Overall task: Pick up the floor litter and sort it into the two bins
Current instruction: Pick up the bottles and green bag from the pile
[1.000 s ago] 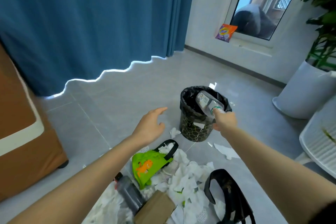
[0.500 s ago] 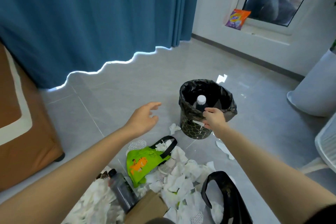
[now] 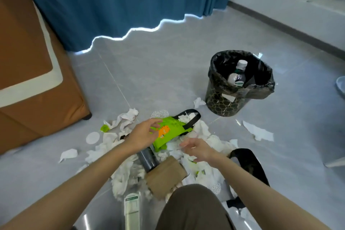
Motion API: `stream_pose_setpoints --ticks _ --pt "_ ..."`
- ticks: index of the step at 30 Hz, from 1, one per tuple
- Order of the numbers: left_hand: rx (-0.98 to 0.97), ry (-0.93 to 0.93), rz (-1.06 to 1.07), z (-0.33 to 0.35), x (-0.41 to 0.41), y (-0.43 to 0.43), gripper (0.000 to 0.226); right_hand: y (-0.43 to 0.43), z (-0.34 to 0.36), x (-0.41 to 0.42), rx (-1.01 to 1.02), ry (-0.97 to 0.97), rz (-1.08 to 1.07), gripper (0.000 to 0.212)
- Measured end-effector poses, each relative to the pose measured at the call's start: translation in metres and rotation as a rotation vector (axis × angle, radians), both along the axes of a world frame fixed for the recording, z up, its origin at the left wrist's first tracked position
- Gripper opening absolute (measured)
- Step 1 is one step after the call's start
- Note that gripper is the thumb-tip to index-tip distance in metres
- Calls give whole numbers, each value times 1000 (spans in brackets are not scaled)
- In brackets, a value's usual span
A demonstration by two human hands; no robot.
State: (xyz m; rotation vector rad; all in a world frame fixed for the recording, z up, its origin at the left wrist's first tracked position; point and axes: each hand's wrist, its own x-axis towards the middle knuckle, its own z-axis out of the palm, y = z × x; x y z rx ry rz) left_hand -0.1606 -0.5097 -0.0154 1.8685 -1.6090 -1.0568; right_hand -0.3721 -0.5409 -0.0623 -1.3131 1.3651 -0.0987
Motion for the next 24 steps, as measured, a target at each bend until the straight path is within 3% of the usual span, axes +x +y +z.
stream_pose_setpoints --ticks 7,10,14,18,24 --pt "188 -21 -17 -62 1 52 48 26 -46 17 35 173 171 42" --pt "277 -52 -70 -84 0 71 54 38 -61 27 39 243 230 29" --pt "341 44 -19 -99 2 97 54 46 -69 36 -51 304 222 5" --pt "305 116 66 -103 10 110 52 42 -60 42 -64 211 77 28" --pt "122 168 211 -84 23 106 52 28 -9 47 -97 8 -66 21"
